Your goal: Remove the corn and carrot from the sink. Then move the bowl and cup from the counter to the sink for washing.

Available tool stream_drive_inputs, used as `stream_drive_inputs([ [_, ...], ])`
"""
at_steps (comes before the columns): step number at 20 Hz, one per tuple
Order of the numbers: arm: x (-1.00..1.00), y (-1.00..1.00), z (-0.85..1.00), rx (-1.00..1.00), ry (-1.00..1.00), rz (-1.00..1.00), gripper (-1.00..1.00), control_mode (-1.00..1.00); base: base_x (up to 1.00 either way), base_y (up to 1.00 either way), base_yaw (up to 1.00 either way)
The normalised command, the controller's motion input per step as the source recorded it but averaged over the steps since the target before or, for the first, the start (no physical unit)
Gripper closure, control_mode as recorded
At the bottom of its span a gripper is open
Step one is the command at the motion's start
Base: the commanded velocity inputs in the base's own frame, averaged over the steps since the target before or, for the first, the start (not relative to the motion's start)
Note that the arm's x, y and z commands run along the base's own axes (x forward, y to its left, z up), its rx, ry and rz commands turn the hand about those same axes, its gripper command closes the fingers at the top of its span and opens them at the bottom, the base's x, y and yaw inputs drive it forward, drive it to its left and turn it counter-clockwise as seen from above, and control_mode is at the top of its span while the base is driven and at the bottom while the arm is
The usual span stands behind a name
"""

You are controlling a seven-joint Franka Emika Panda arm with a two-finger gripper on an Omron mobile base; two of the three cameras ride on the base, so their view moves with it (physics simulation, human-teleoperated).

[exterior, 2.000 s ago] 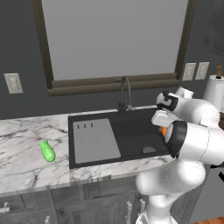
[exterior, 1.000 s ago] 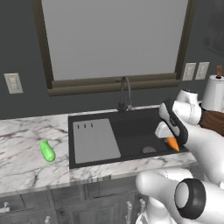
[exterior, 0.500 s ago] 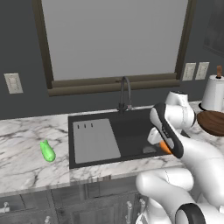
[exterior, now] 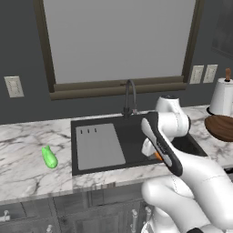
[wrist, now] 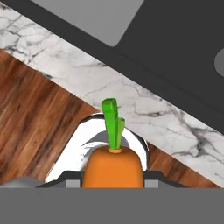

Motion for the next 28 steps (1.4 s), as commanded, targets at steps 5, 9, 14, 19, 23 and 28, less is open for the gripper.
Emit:
stream_drive_inputs([
  [5, -0.06, 0.59, 0.10, -0.01, 0.00, 0.08, 1.00, -1.00, 0.00, 0.00, 0.00],
  [9, -0.02, 0.59, 0.08, 0.00, 0.00, 0.08, 1.00, -1.00, 0.00, 0.00, 0.00],
  [14, 0.00, 0.62, 0.05, -0.01, 0.00, 0.07, 1.00, -1.00, 0.00, 0.00, 0.00],
  [19, 0.00, 0.63, 0.03, -0.02, 0.00, 0.07, 1.00, -1.00, 0.00, 0.00, 0.00],
  [23, 0.00, 0.63, 0.00, -0.01, 0.00, 0.03, 1.00, -1.00, 0.00, 0.00, 0.00],
  [28, 0.03, 0.68, 0.00, -0.04, 0.00, 0.00, 1.00, -1.00, 0.00, 0.00, 0.00],
])
